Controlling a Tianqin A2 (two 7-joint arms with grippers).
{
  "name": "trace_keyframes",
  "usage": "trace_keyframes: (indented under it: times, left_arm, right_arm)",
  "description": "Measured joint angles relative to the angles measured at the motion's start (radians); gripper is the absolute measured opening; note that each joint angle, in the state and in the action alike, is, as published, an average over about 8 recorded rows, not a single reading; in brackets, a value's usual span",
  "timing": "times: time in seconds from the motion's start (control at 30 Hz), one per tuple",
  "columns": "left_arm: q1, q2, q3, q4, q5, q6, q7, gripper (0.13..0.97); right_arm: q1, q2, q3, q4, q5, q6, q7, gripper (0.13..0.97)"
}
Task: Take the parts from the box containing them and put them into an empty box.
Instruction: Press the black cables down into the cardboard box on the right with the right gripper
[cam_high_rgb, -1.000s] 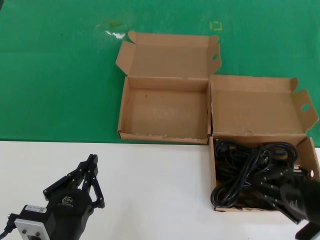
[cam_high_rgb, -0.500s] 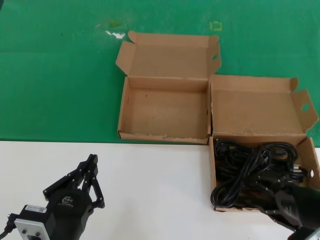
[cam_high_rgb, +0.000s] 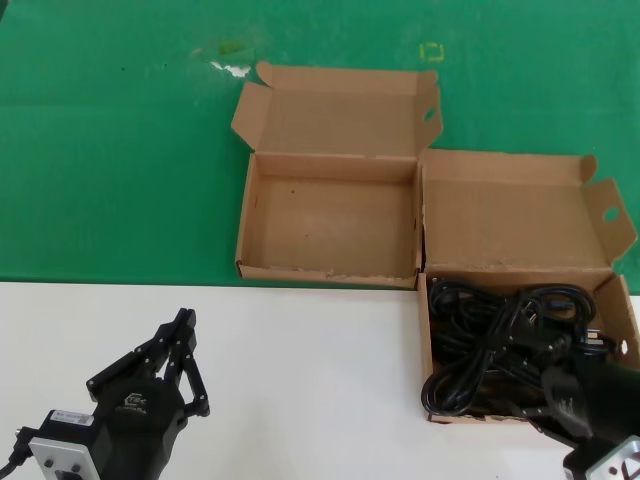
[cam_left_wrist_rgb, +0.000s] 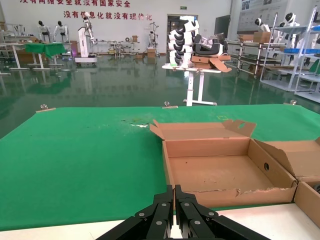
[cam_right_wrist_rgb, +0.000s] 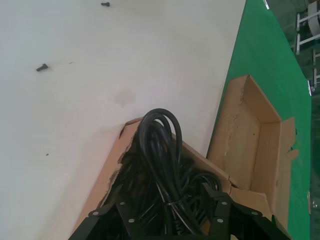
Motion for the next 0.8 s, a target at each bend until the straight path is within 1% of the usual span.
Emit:
trace_keyframes:
  times: [0.2, 0.47, 0.5, 0.77, 0.8]
  left_arm:
    - [0.0, 0.0, 0.0, 0.0, 0.0, 0.0, 0.0, 0.161]
    - [0.0, 0.0, 0.0, 0.0, 0.0, 0.0, 0.0, 0.161]
    - [0.0, 0.0, 0.0, 0.0, 0.0, 0.0, 0.0, 0.161]
    - [0.0, 0.0, 0.0, 0.0, 0.0, 0.0, 0.0, 0.161]
    - [0.0, 0.0, 0.0, 0.0, 0.0, 0.0, 0.0, 0.161]
  right_arm:
    - [0.012, -0.013, -0.005, -0.011, 0.002, 0.006, -0.005, 0.453]
    - [0.017, -0.025, -0.014, -0.018, 0.002, 0.005, -0.005, 0.351]
    - [0.017, -0.026, -0.015, -0.018, 0.002, 0.005, -0.004, 0.351]
    - [0.017, -0.031, -0.02, -0.023, -0.004, 0.002, 0.002, 0.226]
    - [0.016, -0.032, -0.02, -0.023, -0.004, 0.003, 0.002, 0.226]
